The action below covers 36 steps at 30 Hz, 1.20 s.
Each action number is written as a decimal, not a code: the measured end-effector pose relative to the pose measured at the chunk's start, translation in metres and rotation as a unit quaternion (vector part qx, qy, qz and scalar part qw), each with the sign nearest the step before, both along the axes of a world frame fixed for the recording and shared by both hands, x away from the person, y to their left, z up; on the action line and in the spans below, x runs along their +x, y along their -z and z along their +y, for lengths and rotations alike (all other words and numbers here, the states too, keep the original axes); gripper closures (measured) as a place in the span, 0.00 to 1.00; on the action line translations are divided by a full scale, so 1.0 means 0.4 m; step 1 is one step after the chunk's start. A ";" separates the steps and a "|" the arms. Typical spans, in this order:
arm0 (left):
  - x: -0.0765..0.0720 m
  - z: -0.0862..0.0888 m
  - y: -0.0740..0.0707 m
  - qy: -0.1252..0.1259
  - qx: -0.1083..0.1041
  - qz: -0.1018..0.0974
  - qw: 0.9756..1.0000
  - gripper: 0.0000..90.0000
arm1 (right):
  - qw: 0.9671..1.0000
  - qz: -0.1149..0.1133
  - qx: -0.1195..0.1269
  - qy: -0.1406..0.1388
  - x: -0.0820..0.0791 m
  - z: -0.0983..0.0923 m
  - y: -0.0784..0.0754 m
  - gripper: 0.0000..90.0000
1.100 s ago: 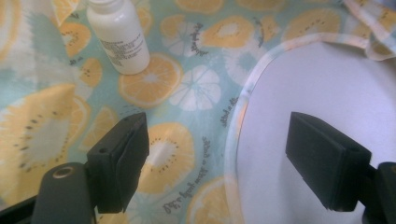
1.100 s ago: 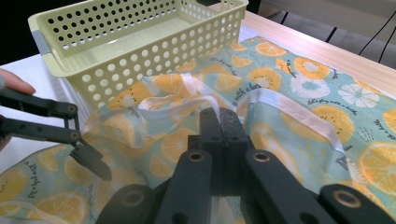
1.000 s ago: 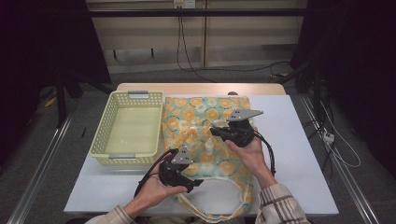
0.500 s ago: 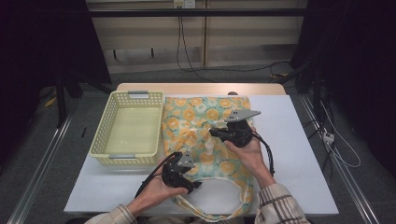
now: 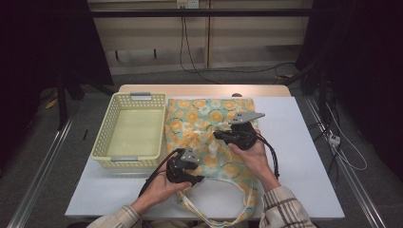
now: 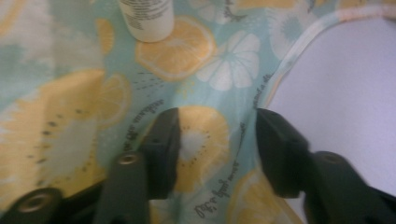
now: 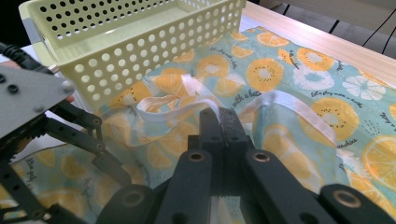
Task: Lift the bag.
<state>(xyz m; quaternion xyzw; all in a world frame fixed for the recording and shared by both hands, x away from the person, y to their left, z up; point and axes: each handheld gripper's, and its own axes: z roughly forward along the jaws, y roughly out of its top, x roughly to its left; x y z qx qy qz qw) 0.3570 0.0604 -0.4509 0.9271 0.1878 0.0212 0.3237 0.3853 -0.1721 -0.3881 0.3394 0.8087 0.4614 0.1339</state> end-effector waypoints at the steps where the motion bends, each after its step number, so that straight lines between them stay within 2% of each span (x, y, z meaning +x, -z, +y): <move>1: 0.003 0.002 -0.001 0.001 0.001 0.003 1.000 0.64 | 1.000 0.000 0.000 0.000 0.000 0.000 0.000 1.00; 2: 0.001 0.000 0.003 -0.019 -0.015 0.007 1.000 0.67 | 1.000 0.000 0.000 0.000 0.000 0.000 0.001 1.00; 4: 0.012 0.004 0.002 -0.012 -0.009 0.008 1.000 0.74 | 1.000 0.001 -0.001 0.000 0.001 0.000 0.001 1.00; 5: 0.012 0.004 0.003 -0.019 -0.014 0.011 1.000 0.77 | 1.000 0.001 -0.001 0.001 0.002 -0.001 0.002 1.00; 7: 0.019 0.007 0.002 -0.015 -0.006 0.011 1.000 0.82 | 1.000 0.003 -0.001 0.002 0.003 -0.001 0.004 1.00; 9: 0.018 0.004 0.005 -0.036 -0.023 0.018 0.999 0.86 | 1.000 0.003 -0.003 0.002 0.005 -0.001 0.006 1.00; 12: 0.018 0.004 0.009 -0.040 -0.037 0.026 0.998 0.98 | 1.000 0.004 -0.004 0.002 0.004 0.001 0.008 1.00; 13: 0.017 0.004 0.009 -0.040 -0.034 0.021 0.998 1.00 | 1.000 0.004 -0.004 0.001 0.004 0.002 0.008 1.00; 15: 0.013 0.002 0.005 -0.034 -0.022 0.010 0.999 1.00 | 1.000 0.003 -0.003 0.001 0.003 0.000 0.007 1.00; 17: 0.010 0.001 0.005 -0.040 -0.025 0.009 0.999 1.00 | 1.000 0.002 -0.003 0.001 0.004 -0.002 0.006 1.00; 20: 0.008 -0.001 0.006 -0.047 -0.043 0.011 0.998 1.00 | 1.000 0.003 -0.001 0.002 0.004 -0.004 0.005 1.00; 24: 0.002 0.006 -0.013 -0.038 -0.063 0.006 0.997 1.00 | 1.000 0.001 0.000 0.004 0.005 -0.008 0.003 1.00; 27: -0.003 0.014 -0.029 -0.039 -0.084 -0.001 0.996 1.00 | 1.000 0.000 0.001 0.005 0.004 -0.010 0.001 1.00; 29: -0.006 0.018 -0.038 -0.046 -0.085 -0.009 0.995 1.00 | 1.000 -0.002 0.002 0.006 0.004 -0.011 0.001 1.00; 30: -0.006 0.021 -0.041 -0.040 -0.097 -0.003 0.994 1.00 | 1.000 -0.002 0.002 0.006 0.004 -0.012 0.000 1.00; 32: -0.011 0.023 -0.048 -0.042 -0.101 -0.013 0.994 1.00 | 1.000 -0.002 0.004 0.007 0.004 -0.012 -0.001 1.00; 36: -0.018 0.028 -0.066 -0.036 -0.124 -0.012 0.992 1.00 | 1.000 -0.005 0.007 0.009 0.004 -0.016 -0.007 1.00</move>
